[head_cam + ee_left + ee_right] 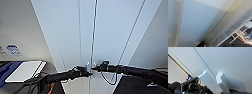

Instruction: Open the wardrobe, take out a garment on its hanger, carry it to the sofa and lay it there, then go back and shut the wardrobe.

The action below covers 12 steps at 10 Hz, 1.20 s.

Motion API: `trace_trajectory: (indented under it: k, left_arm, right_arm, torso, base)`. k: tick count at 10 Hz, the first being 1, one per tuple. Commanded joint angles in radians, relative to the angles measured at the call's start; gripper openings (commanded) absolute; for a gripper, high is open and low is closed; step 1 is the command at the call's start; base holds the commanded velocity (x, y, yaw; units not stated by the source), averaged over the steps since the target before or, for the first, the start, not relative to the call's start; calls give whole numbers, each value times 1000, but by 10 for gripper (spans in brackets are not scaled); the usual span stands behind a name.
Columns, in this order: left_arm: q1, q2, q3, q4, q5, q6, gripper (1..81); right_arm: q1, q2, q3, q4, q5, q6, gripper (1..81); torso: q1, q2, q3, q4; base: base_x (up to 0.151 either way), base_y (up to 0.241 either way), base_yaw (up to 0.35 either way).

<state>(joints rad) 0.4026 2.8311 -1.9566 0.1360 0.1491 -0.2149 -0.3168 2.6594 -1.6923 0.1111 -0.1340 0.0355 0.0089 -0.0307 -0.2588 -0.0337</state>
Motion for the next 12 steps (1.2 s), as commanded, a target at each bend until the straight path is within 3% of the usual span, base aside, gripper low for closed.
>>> trace_trajectory:
  k: [1,12]
  left_arm:
    - [-199,50,165,16,-108,14,811]
    - [-55,-60,449,91,-59,17,811]
  right_arm:
    - [126,26,93,27,-21,10,811]
    - [57,-59,223,32,14,7,811]
  torso:
    - [0,0,0,0]
    - [3,1,0,0]
  base:
    - [0,0,0]
    - [0,0,0]
